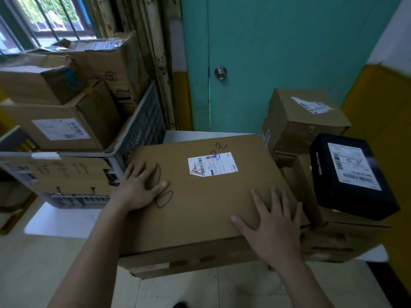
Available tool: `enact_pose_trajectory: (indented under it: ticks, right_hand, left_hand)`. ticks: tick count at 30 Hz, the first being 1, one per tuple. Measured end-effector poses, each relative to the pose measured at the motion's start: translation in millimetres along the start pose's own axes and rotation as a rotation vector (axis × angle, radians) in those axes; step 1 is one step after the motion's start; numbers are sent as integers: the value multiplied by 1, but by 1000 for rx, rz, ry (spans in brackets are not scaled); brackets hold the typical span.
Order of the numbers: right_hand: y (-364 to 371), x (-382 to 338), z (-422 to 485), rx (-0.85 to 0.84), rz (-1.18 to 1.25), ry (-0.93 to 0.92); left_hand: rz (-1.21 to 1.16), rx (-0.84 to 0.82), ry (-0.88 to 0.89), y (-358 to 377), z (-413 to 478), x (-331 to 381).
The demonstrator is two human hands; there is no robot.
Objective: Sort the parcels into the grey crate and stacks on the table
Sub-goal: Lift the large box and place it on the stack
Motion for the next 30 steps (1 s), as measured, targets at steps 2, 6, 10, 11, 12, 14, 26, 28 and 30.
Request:
enact_pose_trajectory:
  ticks: [2, 6, 10, 11, 12, 14, 26, 28, 30]
  right_hand:
    - [0, 0, 0, -11, -4, 10]
    - [-6, 10, -5, -32, 14, 194]
    - [-7, 17, -6, -106, 48, 286]
    - [-7, 16, -6, -104, 61, 289]
    - [-8, 14, -6, -93, 59, 290]
    - [-8, 14, -6, -76, 35, 298]
    - [-2, 4, 11, 6, 85, 365]
    - [-1, 4, 13, 40, 113, 376]
    - [-2, 6, 11, 78, 165, 407]
  left_hand:
    - [11, 21, -61, -2, -3, 1]
    - [-10, 50, -294, 2, -19, -13]
    - [-96, -17, -314, 9, -26, -18]
    - [-98, -8, -312, 7, -25, -16]
    - [-96, 8, -307, 5, -24, -13]
    - [-68, 60, -272, 2, -21, -4]
    - [105, 135, -144, -6, 17, 22]
    - [94, 112, -152, -7, 21, 22]
    - [61, 86, -155, -5, 20, 19]
Point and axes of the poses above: each hand's wrist, its own z-axis towards the middle knuckle, its own y-axis out of the palm, x = y × z, the point moved 6 cm from there along z, towards the middle knuckle, and after that the axes turned 10 degrees about x, right-handed, at the moved point
